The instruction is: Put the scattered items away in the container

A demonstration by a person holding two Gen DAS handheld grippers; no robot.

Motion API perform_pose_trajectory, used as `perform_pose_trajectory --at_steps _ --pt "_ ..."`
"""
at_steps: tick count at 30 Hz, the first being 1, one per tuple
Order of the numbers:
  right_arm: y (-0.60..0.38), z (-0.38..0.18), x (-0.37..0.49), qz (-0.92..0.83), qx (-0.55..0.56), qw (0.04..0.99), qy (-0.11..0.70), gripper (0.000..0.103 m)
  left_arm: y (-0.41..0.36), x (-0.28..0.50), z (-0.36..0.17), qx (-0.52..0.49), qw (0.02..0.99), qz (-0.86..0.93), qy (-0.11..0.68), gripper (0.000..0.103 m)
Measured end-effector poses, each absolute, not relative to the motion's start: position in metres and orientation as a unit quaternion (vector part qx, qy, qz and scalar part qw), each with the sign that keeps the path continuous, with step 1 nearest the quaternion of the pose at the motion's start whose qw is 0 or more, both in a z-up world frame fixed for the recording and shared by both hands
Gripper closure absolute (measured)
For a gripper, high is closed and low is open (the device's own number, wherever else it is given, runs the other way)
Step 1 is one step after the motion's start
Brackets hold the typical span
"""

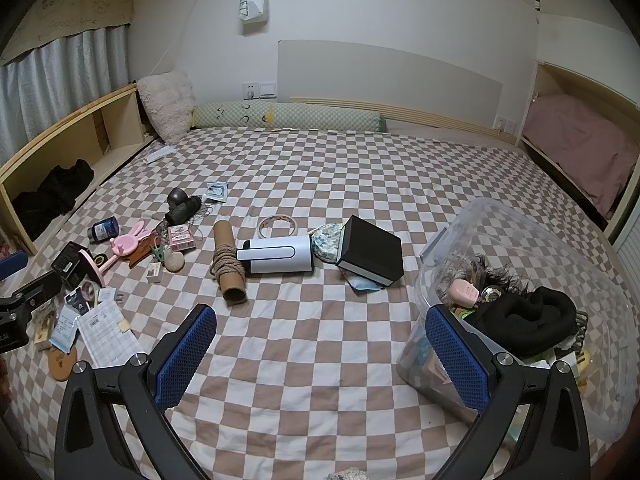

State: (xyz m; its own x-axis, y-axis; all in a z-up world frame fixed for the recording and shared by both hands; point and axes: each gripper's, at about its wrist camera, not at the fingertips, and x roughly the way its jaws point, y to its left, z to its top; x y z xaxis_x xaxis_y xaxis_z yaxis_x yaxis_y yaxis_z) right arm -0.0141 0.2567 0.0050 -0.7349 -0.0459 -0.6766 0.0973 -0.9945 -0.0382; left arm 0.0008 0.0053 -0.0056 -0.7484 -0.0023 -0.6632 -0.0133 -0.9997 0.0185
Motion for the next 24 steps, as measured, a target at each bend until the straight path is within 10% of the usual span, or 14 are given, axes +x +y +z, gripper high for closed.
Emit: perform_pose_trajectory --at_steps 24 --pt "0.206 -0.029 -0.027 -0.904 0.412 0.092 0.070 0.000 -0.021 -0.002 -0.046 -0.411 -0.006 0.912 0.008 0.000"
